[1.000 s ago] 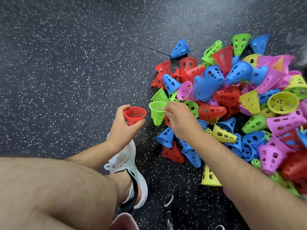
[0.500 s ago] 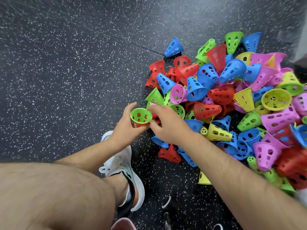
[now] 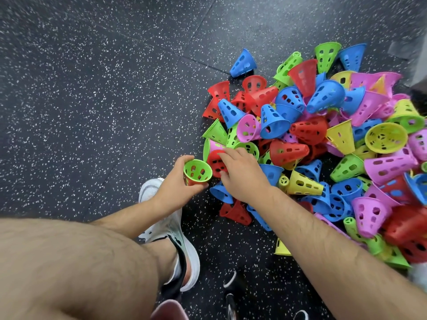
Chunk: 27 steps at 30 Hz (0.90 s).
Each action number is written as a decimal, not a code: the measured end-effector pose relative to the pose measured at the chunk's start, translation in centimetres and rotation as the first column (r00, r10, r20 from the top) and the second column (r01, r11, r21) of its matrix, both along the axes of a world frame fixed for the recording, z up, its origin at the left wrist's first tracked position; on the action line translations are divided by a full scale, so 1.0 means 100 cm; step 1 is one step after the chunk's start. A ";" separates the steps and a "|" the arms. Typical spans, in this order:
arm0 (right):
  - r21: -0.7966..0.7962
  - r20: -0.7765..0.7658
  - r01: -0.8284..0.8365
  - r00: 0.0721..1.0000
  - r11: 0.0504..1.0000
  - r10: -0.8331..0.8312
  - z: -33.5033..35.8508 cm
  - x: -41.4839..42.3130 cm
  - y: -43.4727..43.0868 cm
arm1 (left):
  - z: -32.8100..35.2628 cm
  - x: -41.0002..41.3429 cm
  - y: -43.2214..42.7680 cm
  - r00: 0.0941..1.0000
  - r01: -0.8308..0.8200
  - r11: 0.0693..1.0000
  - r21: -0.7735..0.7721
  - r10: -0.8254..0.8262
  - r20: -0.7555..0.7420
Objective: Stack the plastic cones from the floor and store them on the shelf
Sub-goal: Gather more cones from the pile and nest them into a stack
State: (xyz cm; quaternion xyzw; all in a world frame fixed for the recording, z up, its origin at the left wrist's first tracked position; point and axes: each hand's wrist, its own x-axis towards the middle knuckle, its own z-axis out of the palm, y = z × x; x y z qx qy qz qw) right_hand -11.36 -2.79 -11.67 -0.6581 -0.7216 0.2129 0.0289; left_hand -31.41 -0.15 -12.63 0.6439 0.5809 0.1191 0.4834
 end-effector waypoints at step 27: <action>-0.164 -0.669 0.417 0.620 0.894 -0.411 0.060 0.004 -0.016 | 0.043 0.046 0.015 0.957 0.125 0.992 0.027 -0.128 0.261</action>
